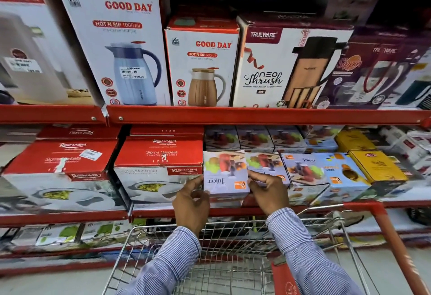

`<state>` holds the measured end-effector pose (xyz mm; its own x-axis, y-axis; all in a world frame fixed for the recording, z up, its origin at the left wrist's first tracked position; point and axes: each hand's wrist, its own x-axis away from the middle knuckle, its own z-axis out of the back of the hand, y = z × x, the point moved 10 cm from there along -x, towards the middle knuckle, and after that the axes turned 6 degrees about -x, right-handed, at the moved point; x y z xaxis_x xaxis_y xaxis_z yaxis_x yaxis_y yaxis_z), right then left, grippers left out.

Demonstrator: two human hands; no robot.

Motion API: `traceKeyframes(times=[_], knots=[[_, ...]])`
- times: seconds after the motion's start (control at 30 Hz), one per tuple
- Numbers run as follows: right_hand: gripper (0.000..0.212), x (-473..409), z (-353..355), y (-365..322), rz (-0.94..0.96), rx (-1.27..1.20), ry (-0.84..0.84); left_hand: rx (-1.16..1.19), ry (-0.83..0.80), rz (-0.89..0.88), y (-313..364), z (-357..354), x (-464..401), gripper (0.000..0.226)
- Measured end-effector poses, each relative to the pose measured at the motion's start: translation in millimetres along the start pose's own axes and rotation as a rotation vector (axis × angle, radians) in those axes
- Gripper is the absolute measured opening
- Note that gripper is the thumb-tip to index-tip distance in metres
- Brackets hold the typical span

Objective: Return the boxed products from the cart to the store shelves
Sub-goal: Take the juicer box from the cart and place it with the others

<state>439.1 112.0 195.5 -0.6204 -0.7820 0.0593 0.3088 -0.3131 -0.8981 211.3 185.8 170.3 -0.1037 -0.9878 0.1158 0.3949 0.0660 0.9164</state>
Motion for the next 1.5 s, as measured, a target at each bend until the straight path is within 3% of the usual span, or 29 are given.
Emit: traceKeyframes(times=[0.2, 0.47, 1.0, 1.1, 1.23, 1.37, 1.5], knots=[[0.025, -11, -9, 21, -0.049, 0.048, 0.035, -0.065, 0.006, 0.000, -11, -9, -9, 0.040], [0.021, -20, -10, 16, 0.018, 0.216, 0.089, -0.125, 0.068, -0.044, -5, -18, -11, 0.034], [0.034, -9, -7, -7, 0.157, 0.386, 0.171, -0.001, 0.095, 0.062, -13, -16, -18, 0.024], [0.057, -27, -22, -29, 0.297, 0.416, -0.020, 0.019, 0.088, 0.083, -14, -17, -19, 0.025], [0.104, -52, -54, -31, 0.278, 0.810, -0.397, 0.027, 0.084, 0.139, -17, -17, -19, 0.023], [0.126, -70, -59, -25, 0.272, 0.966, -0.517, 0.036, 0.083, 0.153, -19, -18, -19, 0.024], [0.127, -74, -63, -28, 0.365, 1.060, -0.550, 0.049, 0.079, 0.168, -21, -19, -20, 0.023]])
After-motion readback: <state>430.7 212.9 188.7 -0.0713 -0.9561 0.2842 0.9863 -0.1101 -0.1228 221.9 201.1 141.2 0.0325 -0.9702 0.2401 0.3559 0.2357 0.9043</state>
